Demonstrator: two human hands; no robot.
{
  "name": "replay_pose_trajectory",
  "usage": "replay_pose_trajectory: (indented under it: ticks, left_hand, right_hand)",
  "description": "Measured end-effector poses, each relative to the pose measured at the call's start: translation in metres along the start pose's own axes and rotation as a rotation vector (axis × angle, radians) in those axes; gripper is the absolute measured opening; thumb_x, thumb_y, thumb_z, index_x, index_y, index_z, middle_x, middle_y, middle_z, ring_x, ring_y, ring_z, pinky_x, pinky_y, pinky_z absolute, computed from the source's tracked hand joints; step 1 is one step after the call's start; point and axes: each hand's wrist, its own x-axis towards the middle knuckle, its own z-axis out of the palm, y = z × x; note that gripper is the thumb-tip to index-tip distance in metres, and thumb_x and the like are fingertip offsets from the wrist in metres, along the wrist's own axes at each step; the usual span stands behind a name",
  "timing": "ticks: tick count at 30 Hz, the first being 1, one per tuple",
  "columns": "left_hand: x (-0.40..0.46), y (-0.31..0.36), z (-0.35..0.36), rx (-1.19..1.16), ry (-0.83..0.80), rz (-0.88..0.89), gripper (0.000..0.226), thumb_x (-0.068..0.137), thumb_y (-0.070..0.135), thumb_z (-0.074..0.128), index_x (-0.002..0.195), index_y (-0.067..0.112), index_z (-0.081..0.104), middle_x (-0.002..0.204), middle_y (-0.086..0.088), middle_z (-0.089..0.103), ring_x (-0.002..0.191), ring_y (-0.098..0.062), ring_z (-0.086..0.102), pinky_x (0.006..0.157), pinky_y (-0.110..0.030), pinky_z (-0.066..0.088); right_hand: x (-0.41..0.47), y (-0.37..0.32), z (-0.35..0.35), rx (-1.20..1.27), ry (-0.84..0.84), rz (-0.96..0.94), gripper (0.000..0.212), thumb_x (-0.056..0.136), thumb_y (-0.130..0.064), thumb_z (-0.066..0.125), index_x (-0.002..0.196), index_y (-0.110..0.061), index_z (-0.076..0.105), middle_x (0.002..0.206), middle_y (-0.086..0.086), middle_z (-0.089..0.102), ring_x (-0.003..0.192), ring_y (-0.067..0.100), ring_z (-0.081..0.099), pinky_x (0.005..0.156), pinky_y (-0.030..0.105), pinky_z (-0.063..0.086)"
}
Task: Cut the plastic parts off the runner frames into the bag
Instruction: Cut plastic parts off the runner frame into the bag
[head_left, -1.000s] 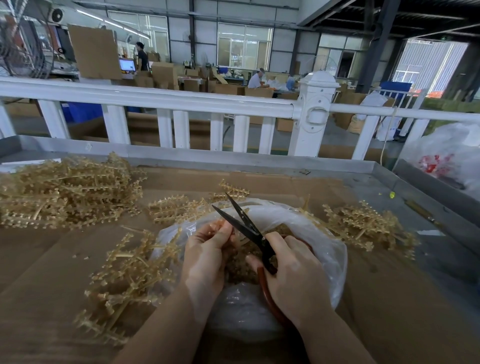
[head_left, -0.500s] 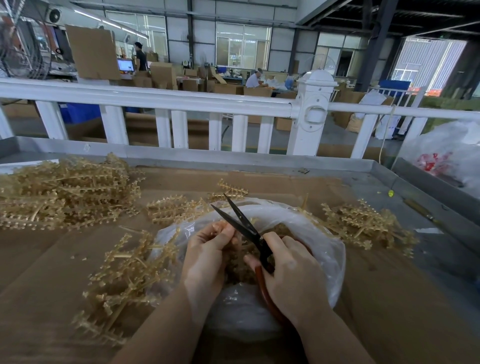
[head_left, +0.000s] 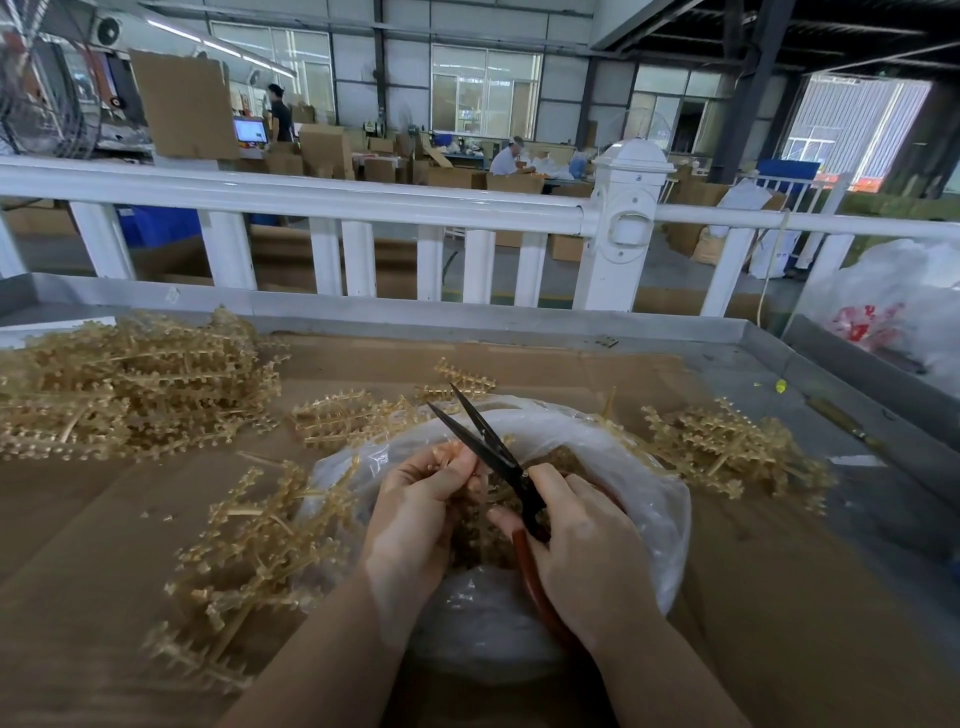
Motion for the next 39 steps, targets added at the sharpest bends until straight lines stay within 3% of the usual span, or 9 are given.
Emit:
replay_pose_trajectory:
  ticks: [7,16,19,21,24,26,31,34,39]
  left_hand:
    - [0.0016,-0.0019,-0.0031,-0.014,-0.020,0.000,0.015,0.070,0.013,0.064,0.080,0.002,0.067,0.071,-0.013,0.063,0.066,-0.025,0.062,0.062,-0.036,0.057]
    - [0.0040,-0.0028,-0.0046,0.002,-0.019,0.003,0.010,0.072,0.016,0.065,0.069,0.009,0.071,0.074,-0.014,0.062,0.071,-0.028,0.059,0.072,-0.043,0.052]
    - [0.0028,-0.0032,-0.0040,-0.011,-0.014,0.017,0.011,0.076,0.015,0.064,0.069,0.013,0.073,0.073,-0.011,0.068,0.067,-0.023,0.067,0.061,-0.038,0.057]
    - [0.0049,-0.0034,-0.0051,-0.070,0.008,0.018,0.016,0.084,0.011,0.059,0.080,0.013,0.073,0.079,-0.011,0.070,0.069,-0.022,0.068,0.059,-0.036,0.056]
    - [0.0063,-0.0007,-0.0040,-0.147,0.021,-0.024,0.038,0.078,0.002,0.042,0.111,0.003,0.062,0.099,-0.020,0.063,0.088,-0.032,0.061,0.082,-0.043,0.049]
    - [0.0065,-0.0014,-0.0022,-0.124,0.063,-0.029,0.038,0.085,-0.005,0.035,0.111,0.001,0.062,0.099,-0.023,0.063,0.087,-0.031,0.061,0.083,-0.042,0.050]
    - [0.0080,-0.0049,-0.0023,-0.184,0.110,0.083,0.021,0.093,-0.007,0.048,0.092,0.011,0.060,0.081,-0.009,0.058,0.063,-0.012,0.063,0.064,-0.020,0.056]
    - [0.0080,-0.0052,-0.0026,-0.140,0.083,0.126,0.020,0.092,-0.005,0.048,0.082,0.008,0.060,0.078,-0.008,0.059,0.064,-0.010,0.065,0.064,-0.020,0.056]
    - [0.0074,-0.0023,-0.0058,-0.145,0.004,0.052,0.027,0.092,-0.004,0.045,0.102,0.002,0.070,0.097,-0.016,0.073,0.086,-0.025,0.072,0.064,-0.028,0.058]
  right_hand:
    - [0.0006,0.0014,0.0022,-0.026,0.006,-0.025,0.025,0.081,-0.040,0.072,0.094,-0.021,0.064,0.071,-0.009,0.060,0.062,0.007,0.056,0.059,0.014,0.037]
    - [0.0021,0.0024,0.0014,0.034,-0.013,-0.041,0.027,0.085,-0.044,0.064,0.094,-0.019,0.064,0.069,-0.006,0.061,0.061,0.011,0.057,0.055,0.022,0.046]
    - [0.0013,0.0021,0.0004,0.056,0.003,-0.032,0.030,0.085,-0.049,0.060,0.093,-0.021,0.064,0.069,-0.009,0.061,0.062,0.007,0.056,0.057,0.018,0.044]
    - [0.0011,0.0013,-0.0003,0.068,0.016,-0.020,0.036,0.086,-0.056,0.051,0.093,-0.023,0.063,0.069,-0.010,0.060,0.064,0.007,0.056,0.058,0.020,0.047]
    - [0.0009,0.0017,-0.0006,0.071,0.062,-0.003,0.038,0.085,-0.057,0.049,0.093,-0.022,0.064,0.069,-0.010,0.059,0.064,0.009,0.056,0.057,0.025,0.050]
    - [0.0009,0.0019,-0.0011,0.062,0.056,0.010,0.035,0.085,-0.055,0.052,0.094,-0.023,0.063,0.070,-0.010,0.058,0.065,0.009,0.056,0.057,0.025,0.050]
    - [0.0001,0.0042,-0.0001,0.065,0.034,0.022,0.029,0.084,-0.049,0.061,0.097,-0.023,0.064,0.074,-0.011,0.060,0.068,0.009,0.057,0.061,0.026,0.051]
    - [0.0001,0.0044,0.0003,0.068,0.024,0.021,0.030,0.084,-0.051,0.060,0.096,-0.024,0.064,0.075,-0.011,0.061,0.070,0.008,0.057,0.063,0.026,0.051]
    - [-0.0001,0.0036,-0.0003,0.076,0.060,0.020,0.031,0.083,-0.053,0.060,0.092,-0.024,0.064,0.071,-0.011,0.059,0.065,0.007,0.056,0.058,0.024,0.049]
